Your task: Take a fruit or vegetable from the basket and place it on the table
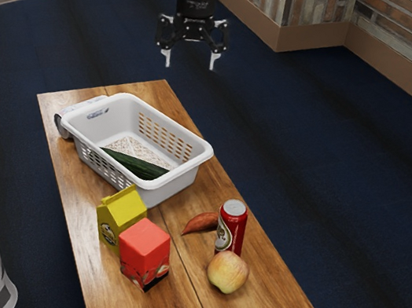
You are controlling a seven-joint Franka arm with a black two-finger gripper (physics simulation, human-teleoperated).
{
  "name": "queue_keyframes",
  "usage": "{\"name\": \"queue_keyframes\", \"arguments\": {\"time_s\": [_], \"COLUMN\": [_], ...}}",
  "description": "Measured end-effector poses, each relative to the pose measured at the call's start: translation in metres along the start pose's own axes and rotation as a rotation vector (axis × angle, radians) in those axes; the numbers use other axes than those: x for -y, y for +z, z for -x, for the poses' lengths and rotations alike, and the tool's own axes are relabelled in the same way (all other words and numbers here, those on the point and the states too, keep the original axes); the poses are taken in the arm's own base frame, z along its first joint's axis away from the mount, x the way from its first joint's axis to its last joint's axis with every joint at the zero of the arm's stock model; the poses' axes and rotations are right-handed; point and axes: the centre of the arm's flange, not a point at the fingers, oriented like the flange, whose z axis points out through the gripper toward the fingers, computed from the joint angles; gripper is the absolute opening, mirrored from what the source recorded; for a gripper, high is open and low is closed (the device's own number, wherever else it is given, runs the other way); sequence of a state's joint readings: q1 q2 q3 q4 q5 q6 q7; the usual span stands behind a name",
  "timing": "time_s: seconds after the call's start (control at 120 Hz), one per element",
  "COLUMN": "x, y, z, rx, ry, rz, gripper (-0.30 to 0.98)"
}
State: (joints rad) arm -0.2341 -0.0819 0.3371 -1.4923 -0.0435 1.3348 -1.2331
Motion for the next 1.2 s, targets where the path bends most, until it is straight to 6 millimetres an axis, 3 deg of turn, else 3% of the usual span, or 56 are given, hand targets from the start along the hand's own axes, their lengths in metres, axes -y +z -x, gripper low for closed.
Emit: {"name": "queue_keyframes", "arguments": {"time_s": [0.15, 0.258, 0.3, 0.4, 0.542, 0.65, 0.708, 0.783, 0.85, 1.0, 1.2], "x": [-0.003, -0.009, -0.010, -0.009, -0.016, -0.027, -0.010, 0.028, 0.046, 0.069, 0.072], "y": [0.003, -0.002, -0.004, -0.029, -0.027, -0.013, -0.003, 0.011, 0.019, 0.048, 0.095], "z": [0.008, 0.055, 0.062, 0.074, 0.055, 0.061, 0.057, 0.022, 0.000, -0.021, -0.036], "rx": [-0.018, -0.023, -0.026, -0.055, -0.100, -0.124, -0.111, -0.092, -0.094, -0.082, -0.066], "ry": [-0.212, -0.049, 0.016, 0.176, 0.458, 0.719, 0.843, 0.923, 0.986, 1.147, 1.324], "rz": [-0.018, -0.012, -0.010, 0.039, 0.023, 0.005, 0.015, 0.046, 0.063, 0.080, 0.072], "gripper": [0.69, 0.69, 0.69, 0.69, 0.69, 0.69, 0.69, 0.69, 0.69, 0.69, 0.69]}}
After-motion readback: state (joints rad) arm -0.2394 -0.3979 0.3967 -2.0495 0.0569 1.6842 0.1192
